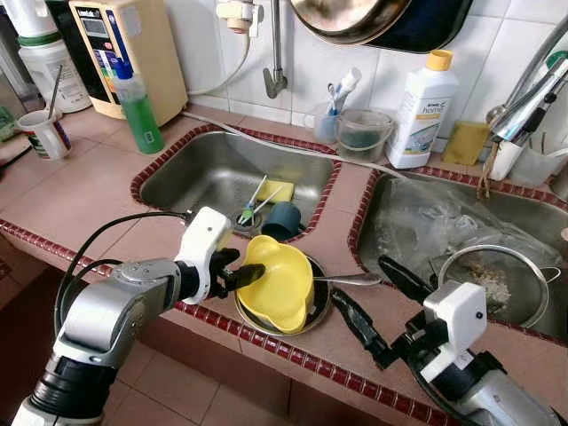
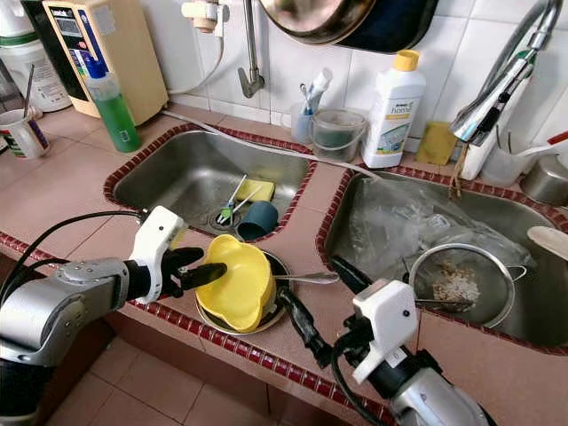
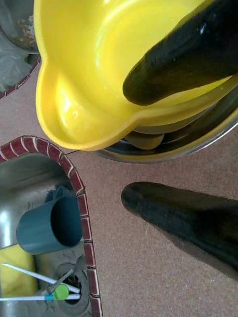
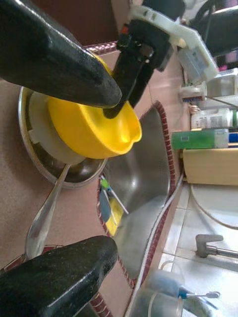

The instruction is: Kitchen organization

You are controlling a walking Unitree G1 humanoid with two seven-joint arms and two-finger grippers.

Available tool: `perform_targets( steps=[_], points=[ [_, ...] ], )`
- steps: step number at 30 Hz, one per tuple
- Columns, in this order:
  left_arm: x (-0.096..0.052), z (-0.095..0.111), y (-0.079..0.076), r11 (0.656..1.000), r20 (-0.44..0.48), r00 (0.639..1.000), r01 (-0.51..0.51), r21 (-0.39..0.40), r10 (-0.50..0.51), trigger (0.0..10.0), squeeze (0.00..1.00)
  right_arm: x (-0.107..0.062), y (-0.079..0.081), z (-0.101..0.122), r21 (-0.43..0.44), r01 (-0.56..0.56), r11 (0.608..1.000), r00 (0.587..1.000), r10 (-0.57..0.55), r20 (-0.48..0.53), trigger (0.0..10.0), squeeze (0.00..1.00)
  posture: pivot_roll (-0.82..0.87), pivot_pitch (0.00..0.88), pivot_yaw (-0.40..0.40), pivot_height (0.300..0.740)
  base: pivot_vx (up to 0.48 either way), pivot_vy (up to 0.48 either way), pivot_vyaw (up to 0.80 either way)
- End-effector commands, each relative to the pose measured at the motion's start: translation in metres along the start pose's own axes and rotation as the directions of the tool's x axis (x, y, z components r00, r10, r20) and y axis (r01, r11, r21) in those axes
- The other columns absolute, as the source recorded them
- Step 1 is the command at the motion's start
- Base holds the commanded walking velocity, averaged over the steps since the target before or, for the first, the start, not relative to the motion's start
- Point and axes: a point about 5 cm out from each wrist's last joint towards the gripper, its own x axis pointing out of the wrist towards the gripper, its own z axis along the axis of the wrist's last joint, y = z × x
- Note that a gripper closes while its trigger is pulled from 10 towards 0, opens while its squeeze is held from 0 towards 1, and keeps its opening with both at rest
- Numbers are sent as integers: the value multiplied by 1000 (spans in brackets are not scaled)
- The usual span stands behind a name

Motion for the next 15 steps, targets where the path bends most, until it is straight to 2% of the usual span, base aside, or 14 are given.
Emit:
perform_targets(
  steps=[1,15],
  points=[
    [-1,3,2,999,-9,1000,-3,35,3,0,0,-1,3,7,-1,-20,1000,1000,20,18,10000,0,-234,57,42,740,0,0,0],
    [-6,5,6,999,-30,999,21,44,-20,0,0,-15,7,14,130,-136,982,990,141,-24,10000,0,-230,67,49,740,0,0,0]
  ],
)
